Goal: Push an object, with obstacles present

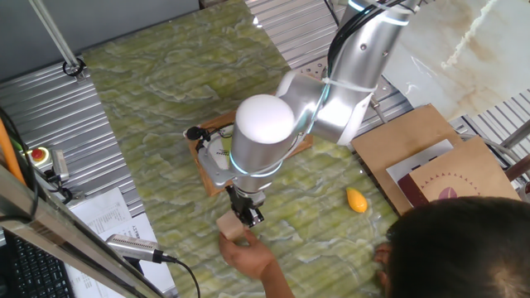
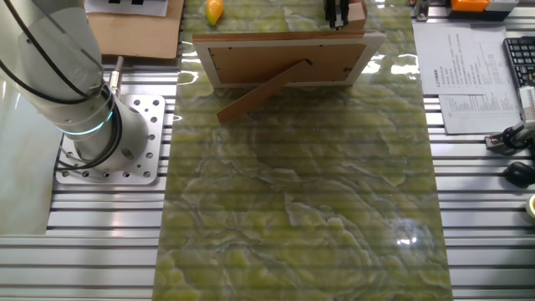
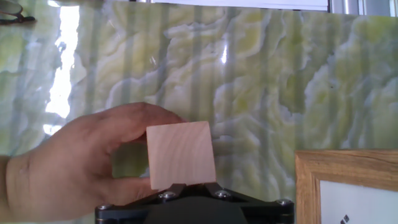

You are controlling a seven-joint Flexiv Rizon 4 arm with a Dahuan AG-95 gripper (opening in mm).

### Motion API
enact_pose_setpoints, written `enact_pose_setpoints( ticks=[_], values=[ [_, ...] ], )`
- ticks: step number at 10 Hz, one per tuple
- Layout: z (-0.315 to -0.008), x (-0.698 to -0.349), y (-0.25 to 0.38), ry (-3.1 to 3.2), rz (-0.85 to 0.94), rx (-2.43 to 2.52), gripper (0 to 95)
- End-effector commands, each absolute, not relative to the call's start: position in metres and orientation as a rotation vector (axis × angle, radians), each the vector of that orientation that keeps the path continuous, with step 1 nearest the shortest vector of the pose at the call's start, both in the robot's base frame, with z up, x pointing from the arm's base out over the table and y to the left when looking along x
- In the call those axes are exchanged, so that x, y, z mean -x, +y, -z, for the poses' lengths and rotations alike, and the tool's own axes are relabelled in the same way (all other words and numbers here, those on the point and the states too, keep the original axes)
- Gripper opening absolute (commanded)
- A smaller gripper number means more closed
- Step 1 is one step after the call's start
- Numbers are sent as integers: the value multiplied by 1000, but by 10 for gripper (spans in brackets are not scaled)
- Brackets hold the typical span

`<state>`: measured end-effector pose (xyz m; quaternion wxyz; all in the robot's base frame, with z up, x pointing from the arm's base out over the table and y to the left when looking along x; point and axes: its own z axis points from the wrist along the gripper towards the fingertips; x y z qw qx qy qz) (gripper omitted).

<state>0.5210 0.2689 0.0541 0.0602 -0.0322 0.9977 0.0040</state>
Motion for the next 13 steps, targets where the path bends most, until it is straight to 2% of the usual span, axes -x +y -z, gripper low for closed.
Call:
enact_pose_setpoints(
  ticks=[1,5,13],
  values=[
    [-52,-521,271,3065,-12,110,0],
    [-51,-510,270,3093,-13,102,0],
    [-48,-523,272,3076,-15,93,0]
  ],
)
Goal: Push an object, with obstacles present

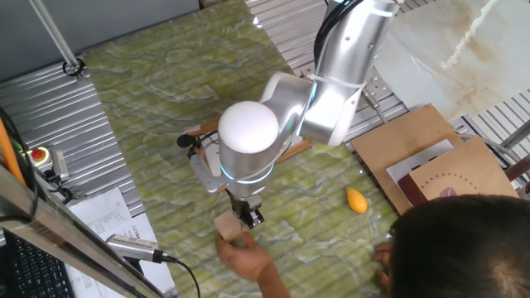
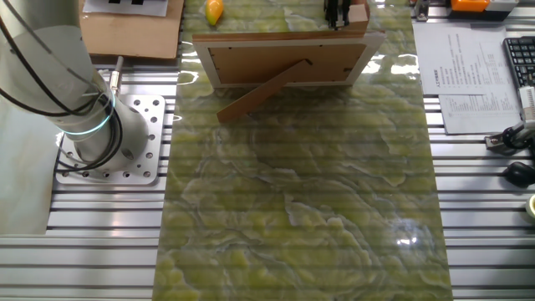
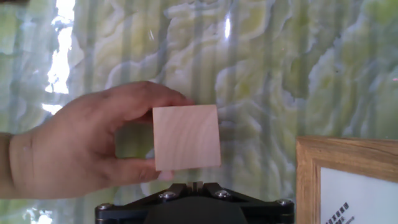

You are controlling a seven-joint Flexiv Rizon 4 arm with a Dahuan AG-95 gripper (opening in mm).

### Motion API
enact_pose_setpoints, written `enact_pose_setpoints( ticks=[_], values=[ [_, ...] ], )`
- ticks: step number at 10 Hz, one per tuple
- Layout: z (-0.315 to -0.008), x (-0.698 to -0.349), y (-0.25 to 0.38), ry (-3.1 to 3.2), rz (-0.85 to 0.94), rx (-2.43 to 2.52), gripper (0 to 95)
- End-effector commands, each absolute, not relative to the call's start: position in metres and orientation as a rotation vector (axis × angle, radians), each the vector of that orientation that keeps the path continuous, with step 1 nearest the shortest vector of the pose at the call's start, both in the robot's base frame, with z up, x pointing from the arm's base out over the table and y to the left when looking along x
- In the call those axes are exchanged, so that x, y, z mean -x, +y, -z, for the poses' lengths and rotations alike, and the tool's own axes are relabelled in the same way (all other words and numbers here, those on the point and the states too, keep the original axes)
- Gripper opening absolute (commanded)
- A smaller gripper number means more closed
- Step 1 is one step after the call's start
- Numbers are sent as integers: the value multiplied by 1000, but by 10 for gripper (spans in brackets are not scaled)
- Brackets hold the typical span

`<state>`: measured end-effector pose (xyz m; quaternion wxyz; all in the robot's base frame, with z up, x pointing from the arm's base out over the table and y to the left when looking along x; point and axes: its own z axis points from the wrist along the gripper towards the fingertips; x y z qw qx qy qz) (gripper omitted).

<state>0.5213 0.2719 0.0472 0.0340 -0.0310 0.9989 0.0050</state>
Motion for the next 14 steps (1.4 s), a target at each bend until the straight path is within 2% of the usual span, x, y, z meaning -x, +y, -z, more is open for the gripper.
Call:
enact_pose_setpoints(
  ticks=[1,14],
  values=[
    [-48,-527,272,3076,-14,90,0],
    [-46,-567,277,3050,-16,51,0]
  ],
)
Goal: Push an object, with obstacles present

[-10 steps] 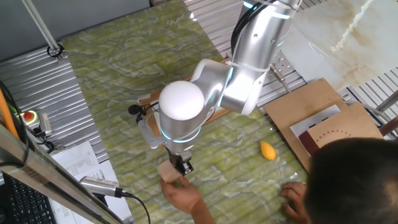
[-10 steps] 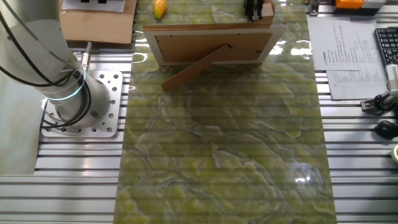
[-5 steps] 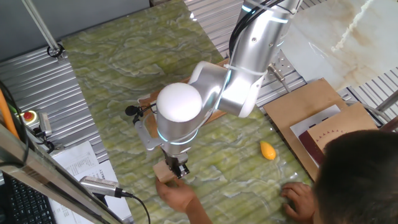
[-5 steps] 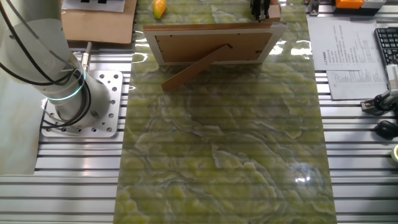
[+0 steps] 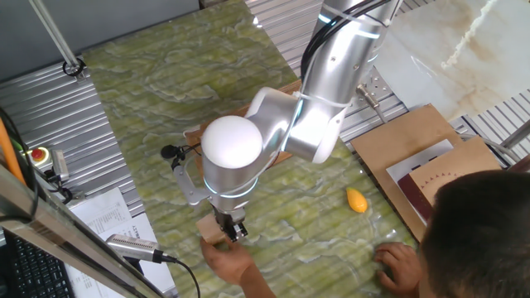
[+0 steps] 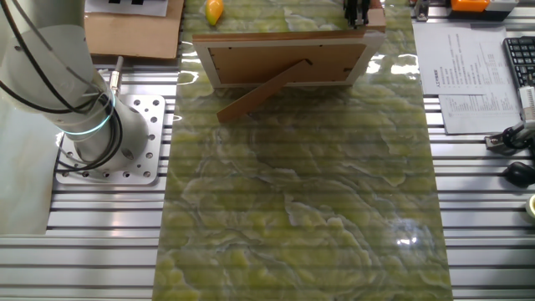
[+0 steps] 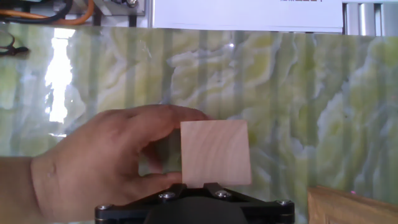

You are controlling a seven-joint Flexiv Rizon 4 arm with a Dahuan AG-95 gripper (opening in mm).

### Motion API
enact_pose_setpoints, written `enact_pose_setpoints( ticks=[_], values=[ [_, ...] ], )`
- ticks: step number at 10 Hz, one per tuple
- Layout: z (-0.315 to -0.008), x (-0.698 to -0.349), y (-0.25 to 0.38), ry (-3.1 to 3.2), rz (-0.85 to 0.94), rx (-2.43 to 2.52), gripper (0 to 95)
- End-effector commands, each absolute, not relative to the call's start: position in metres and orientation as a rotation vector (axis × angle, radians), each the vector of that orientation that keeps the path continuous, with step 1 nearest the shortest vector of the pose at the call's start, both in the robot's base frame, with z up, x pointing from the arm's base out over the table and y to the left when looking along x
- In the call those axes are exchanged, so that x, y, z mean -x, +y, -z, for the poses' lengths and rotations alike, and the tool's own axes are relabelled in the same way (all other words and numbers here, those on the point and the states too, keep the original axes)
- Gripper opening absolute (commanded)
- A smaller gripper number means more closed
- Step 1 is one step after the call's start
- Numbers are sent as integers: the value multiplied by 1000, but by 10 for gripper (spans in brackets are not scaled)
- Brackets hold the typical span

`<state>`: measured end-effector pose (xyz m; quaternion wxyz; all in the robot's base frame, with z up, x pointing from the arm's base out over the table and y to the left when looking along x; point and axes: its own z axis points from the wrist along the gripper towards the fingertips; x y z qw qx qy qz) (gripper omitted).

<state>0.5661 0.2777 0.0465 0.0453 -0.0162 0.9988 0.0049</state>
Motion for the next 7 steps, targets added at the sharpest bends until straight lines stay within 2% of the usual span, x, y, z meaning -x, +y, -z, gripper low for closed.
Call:
enact_pose_setpoints(
  ticks=[1,7],
  values=[
    [-46,-569,276,3049,-16,53,0],
    [-51,-578,270,3040,-16,70,0]
  ],
)
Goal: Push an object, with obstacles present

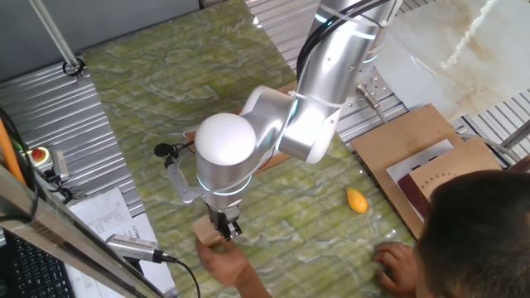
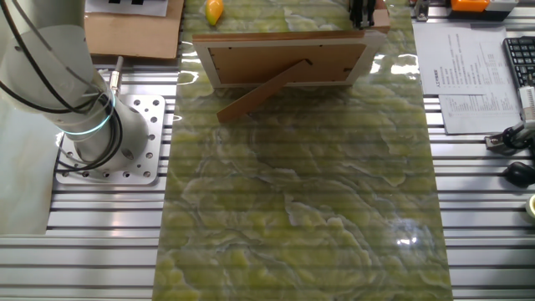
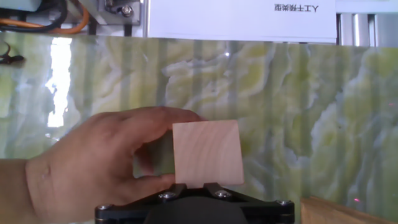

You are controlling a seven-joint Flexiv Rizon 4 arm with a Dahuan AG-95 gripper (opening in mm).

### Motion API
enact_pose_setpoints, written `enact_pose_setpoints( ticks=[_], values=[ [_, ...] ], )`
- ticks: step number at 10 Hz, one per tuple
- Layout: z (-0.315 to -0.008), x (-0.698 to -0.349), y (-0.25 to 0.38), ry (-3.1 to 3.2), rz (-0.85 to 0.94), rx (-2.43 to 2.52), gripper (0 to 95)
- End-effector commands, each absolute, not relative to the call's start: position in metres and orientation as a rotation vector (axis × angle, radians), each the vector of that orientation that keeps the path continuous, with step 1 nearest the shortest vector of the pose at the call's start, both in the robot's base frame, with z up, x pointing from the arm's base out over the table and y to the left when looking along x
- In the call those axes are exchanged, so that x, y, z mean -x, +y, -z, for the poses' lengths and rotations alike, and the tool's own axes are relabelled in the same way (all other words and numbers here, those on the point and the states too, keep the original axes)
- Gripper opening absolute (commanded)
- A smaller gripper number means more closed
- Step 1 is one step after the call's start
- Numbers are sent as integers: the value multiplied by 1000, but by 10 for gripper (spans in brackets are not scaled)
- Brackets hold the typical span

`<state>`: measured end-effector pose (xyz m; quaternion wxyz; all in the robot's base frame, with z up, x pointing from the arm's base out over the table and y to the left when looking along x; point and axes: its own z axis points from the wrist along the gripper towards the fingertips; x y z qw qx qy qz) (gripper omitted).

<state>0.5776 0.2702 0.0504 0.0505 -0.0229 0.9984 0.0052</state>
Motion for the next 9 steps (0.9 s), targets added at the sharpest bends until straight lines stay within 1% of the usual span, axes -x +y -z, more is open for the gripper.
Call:
enact_pose_setpoints(
  ticks=[1,9],
  values=[
    [-51,-580,270,3039,-16,70,0],
    [-51,-596,262,3030,-14,83,0]
  ],
)
